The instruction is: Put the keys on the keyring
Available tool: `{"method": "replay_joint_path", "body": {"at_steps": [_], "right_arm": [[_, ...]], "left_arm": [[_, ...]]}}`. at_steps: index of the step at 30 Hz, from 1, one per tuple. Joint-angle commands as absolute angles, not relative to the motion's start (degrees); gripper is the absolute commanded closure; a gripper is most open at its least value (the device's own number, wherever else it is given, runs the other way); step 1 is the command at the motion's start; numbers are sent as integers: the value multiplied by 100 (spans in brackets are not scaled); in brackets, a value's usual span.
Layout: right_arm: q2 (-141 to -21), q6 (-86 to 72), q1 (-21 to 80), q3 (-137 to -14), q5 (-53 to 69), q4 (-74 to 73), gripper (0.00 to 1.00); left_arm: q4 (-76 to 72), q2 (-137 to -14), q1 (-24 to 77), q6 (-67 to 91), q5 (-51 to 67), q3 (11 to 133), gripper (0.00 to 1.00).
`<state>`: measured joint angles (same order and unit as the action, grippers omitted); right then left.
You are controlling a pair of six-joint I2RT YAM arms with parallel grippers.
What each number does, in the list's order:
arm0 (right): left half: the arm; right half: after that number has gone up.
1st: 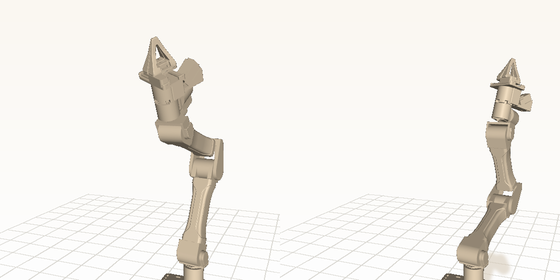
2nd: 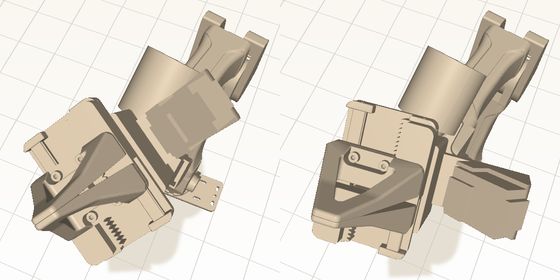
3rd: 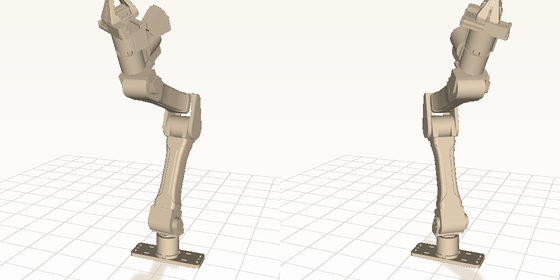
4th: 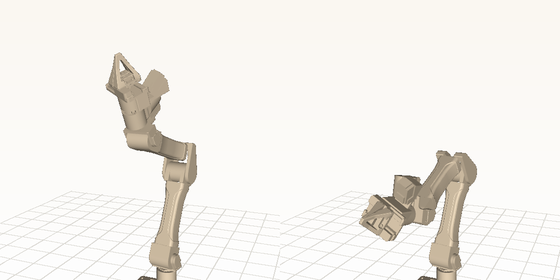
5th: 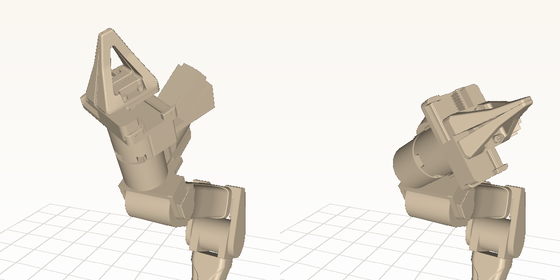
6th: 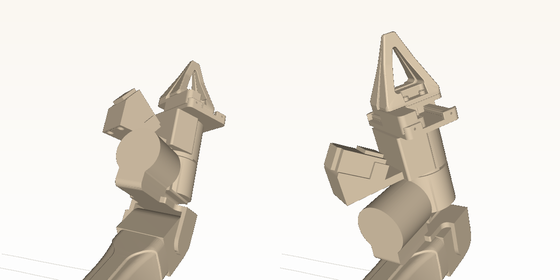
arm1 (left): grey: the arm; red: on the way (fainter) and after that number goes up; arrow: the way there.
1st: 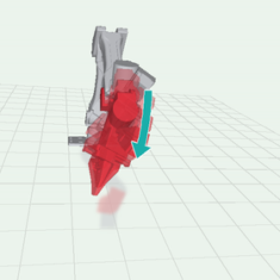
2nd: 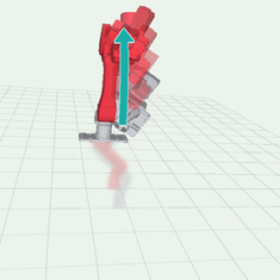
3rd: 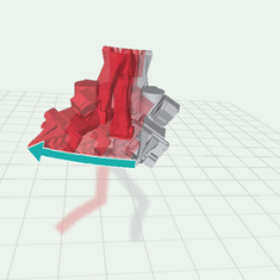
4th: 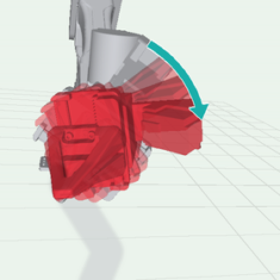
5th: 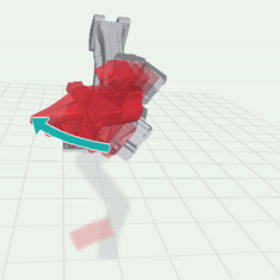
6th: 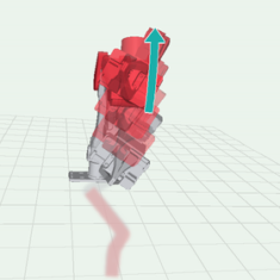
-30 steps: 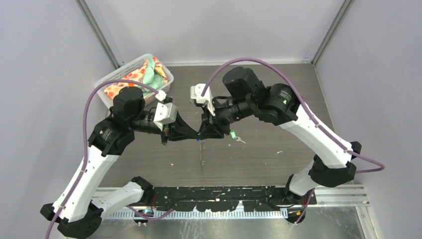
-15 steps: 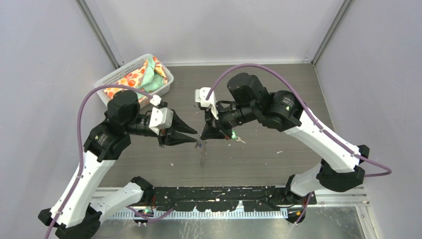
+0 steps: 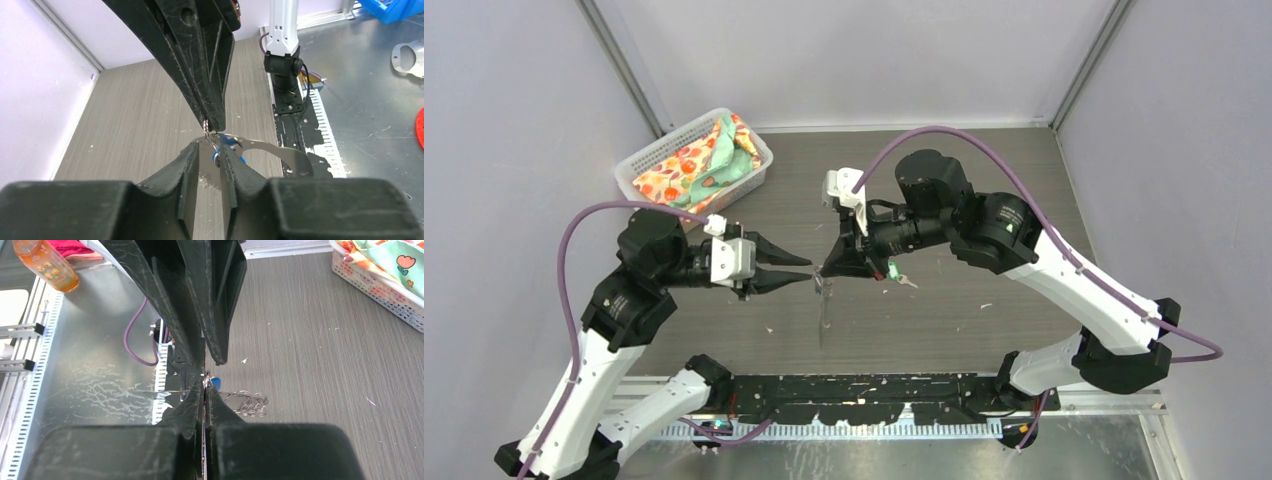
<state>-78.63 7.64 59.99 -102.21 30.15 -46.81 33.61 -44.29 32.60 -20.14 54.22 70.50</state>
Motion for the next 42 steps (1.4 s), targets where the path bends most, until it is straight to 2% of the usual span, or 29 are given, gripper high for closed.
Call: {"method": "replay_joint_path", "body": {"at_steps": [1,6,8,13,20,25,28,33,39,42], "right_arm": [[-7573,522,5973,-9973,3108,-3846,99],[-7157,273,5968,-9236,2910,-2839,99],[-6904,45,5968,-8767,2763,-2157,99],[-6356,-397,5970,-7884,2517,-780,99],[-6162,-697,5972,-7405,2389,-34,99],[-6177,-840,5981,-7243,2428,376,99],[-6150,-874,5975,-7174,2393,512,99],[-6168,-1005,5975,-7126,2406,722,99],[-6206,-1182,5979,-7021,2325,1097,99],[-6255,-1261,5976,-6973,2265,1266,99]], "left_arm": [[3015,-4474,3270,-1875,5263,6976,78],[2929,-4461,3269,-1425,5122,7063,68],[2927,-4422,3264,-1358,5218,7055,68],[2859,-4350,3267,-1318,5259,6992,77],[2525,-4468,3269,-828,5375,7045,75],[2081,-4445,3269,-567,4930,7002,75],[1943,-4331,3270,-729,4732,6935,82],[1927,-4144,3269,-1157,5052,6684,99],[1961,-3972,3270,-1710,5356,6488,99],[1987,-4003,3265,-1715,5680,6478,94]]}}
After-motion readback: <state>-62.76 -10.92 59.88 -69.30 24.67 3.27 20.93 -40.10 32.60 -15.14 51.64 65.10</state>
